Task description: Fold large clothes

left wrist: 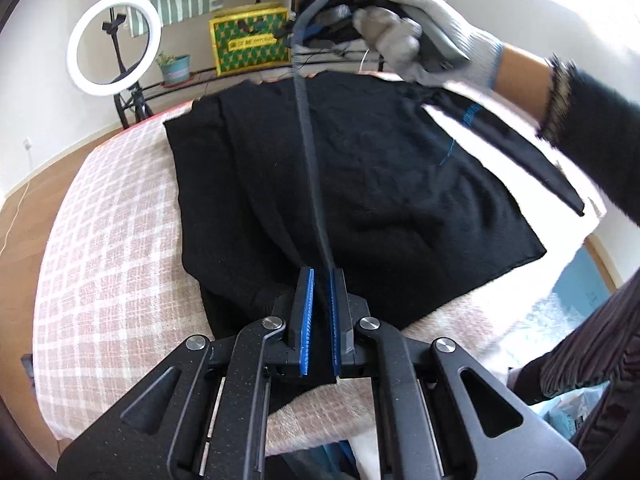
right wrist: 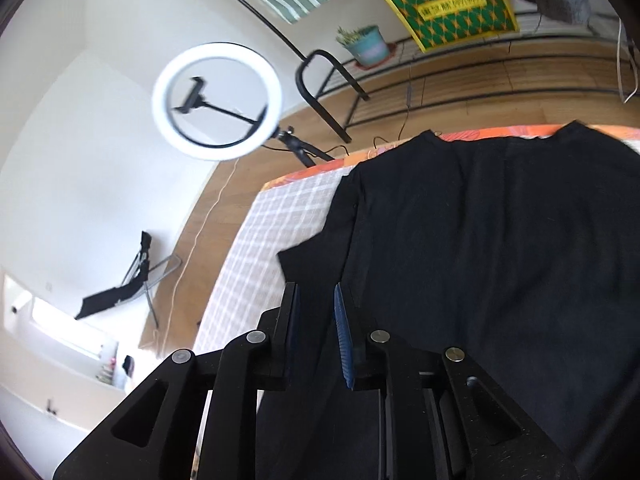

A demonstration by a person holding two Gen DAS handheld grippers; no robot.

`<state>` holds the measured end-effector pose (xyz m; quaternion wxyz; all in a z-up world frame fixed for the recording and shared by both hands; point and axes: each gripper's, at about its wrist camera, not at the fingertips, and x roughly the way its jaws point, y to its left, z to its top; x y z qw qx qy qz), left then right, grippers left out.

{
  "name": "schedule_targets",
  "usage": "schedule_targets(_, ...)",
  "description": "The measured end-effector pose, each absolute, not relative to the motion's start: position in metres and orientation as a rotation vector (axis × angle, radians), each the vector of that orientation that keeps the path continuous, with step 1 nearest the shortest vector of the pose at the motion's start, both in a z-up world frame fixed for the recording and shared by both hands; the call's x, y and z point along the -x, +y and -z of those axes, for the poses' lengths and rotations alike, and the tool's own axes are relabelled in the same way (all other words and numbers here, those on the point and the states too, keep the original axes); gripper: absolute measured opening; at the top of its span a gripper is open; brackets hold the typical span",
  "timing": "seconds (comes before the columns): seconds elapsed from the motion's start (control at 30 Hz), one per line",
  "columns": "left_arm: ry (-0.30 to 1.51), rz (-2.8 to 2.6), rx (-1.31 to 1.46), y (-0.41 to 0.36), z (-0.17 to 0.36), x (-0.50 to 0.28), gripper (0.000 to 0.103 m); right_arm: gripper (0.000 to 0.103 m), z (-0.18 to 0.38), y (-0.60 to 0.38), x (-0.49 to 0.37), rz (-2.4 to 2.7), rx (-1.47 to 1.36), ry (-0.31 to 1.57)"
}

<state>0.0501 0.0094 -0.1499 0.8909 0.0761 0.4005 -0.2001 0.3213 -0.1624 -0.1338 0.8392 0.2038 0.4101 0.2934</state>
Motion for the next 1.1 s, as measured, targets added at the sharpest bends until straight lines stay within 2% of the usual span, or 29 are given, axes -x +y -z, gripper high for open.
schedule_targets(0.13,0.786,0.374,-0.119,0.03,0.137,-0.044,0.004,0.018,0.124,-0.165,-0.275,-0.608,-0.389,0.842)
schedule_targets(0.37,0.933,0.286,0.24,0.075,0.163,-0.089,0.004,0.018,0.148,-0.119,-0.236,-0.576,-0.166,0.829)
schedule_targets(0.5,0.965,0.224,0.228,0.064,0.183,-0.124,0.004,0.018,0.163,-0.097,-0.254,-0.547,-0.098,0.844)
schedule_targets(0.73,1.014,0.249,0.334,0.054,0.204,-0.145,0.004,0.018,0.177,-0.07,-0.314,-0.567,-0.156,0.874)
schedule_targets(0.97,1.039,0.298,0.293,0.039,0.211,-0.147,0.004,0.018,0.21,0.006,-0.353,-0.546,0.178,0.99)
schedule_targets(1.1,1.033,0.329,0.267,0.029,0.21,-0.144,0.004,0.018,0.227,0.006,-0.357,-0.499,0.307,1.03)
